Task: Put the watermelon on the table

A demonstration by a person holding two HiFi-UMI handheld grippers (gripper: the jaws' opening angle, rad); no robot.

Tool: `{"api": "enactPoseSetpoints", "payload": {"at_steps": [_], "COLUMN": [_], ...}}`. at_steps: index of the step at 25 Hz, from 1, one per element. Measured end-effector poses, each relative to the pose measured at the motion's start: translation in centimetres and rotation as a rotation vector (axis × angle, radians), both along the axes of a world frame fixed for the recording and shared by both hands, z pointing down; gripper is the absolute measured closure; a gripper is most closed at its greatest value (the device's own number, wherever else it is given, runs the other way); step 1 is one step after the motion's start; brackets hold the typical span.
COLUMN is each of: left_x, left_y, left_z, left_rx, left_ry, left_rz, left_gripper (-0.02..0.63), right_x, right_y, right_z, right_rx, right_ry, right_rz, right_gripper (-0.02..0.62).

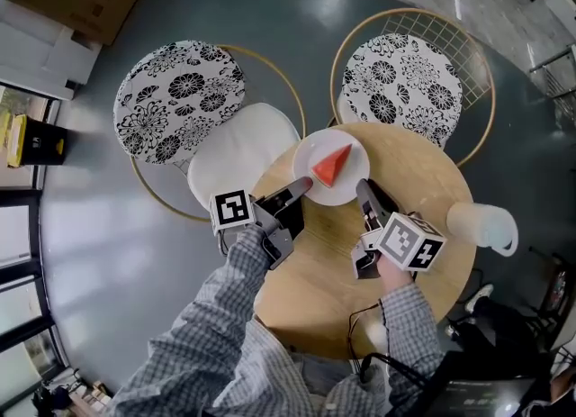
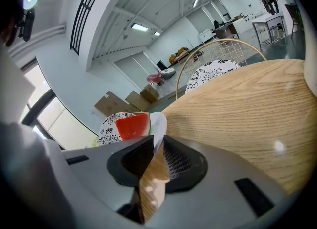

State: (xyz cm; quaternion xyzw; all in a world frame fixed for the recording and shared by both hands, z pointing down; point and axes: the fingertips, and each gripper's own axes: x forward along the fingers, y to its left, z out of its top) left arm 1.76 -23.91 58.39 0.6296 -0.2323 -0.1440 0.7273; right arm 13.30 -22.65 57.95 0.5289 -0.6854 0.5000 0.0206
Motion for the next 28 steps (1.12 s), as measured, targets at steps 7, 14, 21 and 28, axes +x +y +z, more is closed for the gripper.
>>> {"api": "enactPoseSetpoints", "payload": {"at_steps": [7, 14, 21, 28], "left_x": [-0.4, -0.5, -0.7, -0.8], "left_y": [0.1, -0.1, -0.2, -0.2], "left_z": [1.3, 1.8, 2.1, 2.6], "left_rx": [-0.028, -0.057, -0.087, -0.113], "left_ry": [-0.037, -0.063, -0.101, -0.148], "left_rz": [0.003, -0.001, 0.004, -0.001], "left_gripper": [0.575, 0.575, 0.577, 0.583], "right_x": [-0.1, 0.0, 0.0, -0.2], "right_y": [-0.1, -0.4, -0.4, -0.4], "right_z": [0.9, 1.3, 1.6, 1.9], "right_rx": [-0.028, -0.058, -0.109, -0.122], "right_ry": [-0.010, -0.002, -0.020, 0.027], "right_rz": [0.004, 0.005, 0.021, -0.015], "right_gripper": [0.526, 0.526, 0.528, 0.526]}}
